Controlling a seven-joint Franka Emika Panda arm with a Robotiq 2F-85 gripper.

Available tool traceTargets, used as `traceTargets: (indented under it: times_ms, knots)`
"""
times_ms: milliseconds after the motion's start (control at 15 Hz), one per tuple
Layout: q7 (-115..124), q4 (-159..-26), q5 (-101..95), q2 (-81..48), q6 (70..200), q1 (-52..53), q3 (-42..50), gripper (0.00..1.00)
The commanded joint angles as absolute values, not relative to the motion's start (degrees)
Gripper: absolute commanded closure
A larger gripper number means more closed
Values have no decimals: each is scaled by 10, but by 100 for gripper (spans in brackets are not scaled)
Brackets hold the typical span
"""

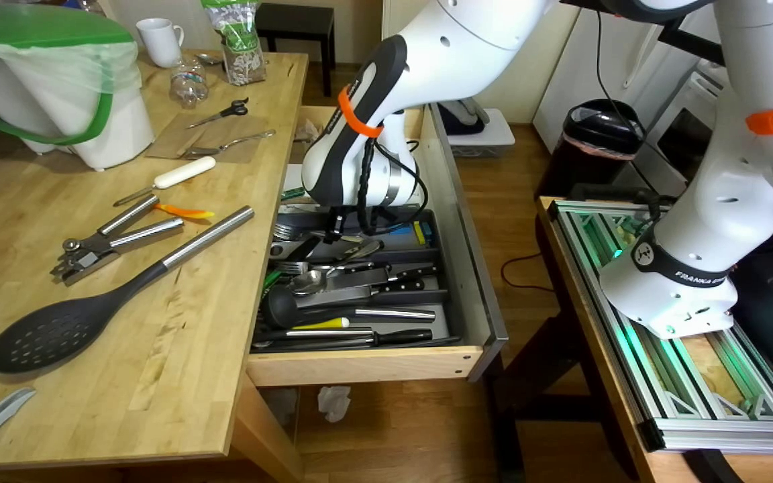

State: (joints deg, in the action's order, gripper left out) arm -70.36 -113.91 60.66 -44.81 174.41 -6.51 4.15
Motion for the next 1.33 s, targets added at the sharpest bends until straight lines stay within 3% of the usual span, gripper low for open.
traceTargets:
  times_ms: [0, 267, 467, 867, 933, 1267]
  knots:
    - [-704, -1132, 604, -459, 1744, -65, 41, 67]
    - [-704, -1131, 604, -462, 1741, -66, 40, 65]
    - [-723, -1126, 613, -457, 1737, -82, 18, 58]
    - [-726, -1128, 610, -456, 1737, -97, 7, 68]
    - [-721, -1132, 607, -455, 1734, -94, 11, 63]
    - [-718, -1134, 606, -454, 1735, -92, 12, 59]
